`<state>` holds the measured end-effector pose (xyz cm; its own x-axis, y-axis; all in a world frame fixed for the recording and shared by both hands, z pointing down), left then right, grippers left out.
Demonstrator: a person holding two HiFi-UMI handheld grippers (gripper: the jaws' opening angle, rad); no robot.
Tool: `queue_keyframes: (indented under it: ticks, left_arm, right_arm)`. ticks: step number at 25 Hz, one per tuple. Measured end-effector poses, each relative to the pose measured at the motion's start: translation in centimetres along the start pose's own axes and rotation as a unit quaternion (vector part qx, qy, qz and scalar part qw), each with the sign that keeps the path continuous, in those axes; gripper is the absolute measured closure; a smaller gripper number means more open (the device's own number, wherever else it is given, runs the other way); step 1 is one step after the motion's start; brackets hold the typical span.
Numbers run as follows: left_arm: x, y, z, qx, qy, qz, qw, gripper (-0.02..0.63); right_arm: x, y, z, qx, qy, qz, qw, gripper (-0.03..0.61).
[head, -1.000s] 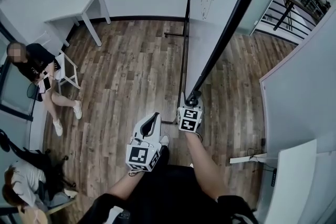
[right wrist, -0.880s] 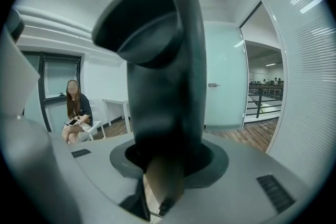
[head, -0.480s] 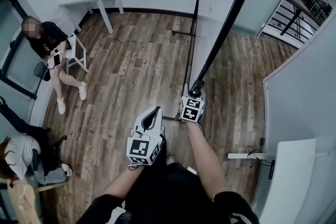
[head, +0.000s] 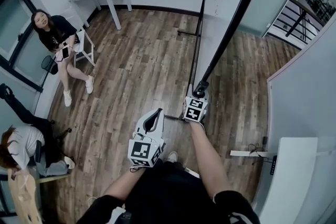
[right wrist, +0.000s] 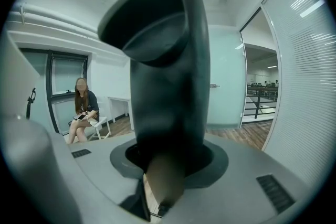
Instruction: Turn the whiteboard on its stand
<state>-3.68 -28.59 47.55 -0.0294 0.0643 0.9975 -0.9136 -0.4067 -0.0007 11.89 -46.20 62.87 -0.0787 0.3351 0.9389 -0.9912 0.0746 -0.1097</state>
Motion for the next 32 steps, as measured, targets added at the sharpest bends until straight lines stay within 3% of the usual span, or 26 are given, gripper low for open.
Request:
queue_keyframes:
  ticks: [19, 32]
  left_arm:
    - [0.6, 0.0, -8.0, 0.034, 0.006, -0.009, 0.9994, 0.597]
    - [0.9, -1.4, -15.9, 0.072, 0.002, -0.005, 0.9974, 0.597]
  right_arm:
    - [1.9, 2.2, -7.9, 0.004, -0.010, -0.013, 1.000, 0.436]
    - [5.1, 3.8, -17.0, 0.004, -0.009, -0.014, 1.000, 0.436]
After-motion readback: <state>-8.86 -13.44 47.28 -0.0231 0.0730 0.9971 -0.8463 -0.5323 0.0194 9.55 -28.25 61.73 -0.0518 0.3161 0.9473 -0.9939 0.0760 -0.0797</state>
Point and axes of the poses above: the fingertips, and each gripper's own axes: z forward along the fingers, y to its left, x out of its underside, the point moved 1 cm from there along -z, backward along the fingers, and after that the axes turned 8 degrees about z, right-handed, at the moved point
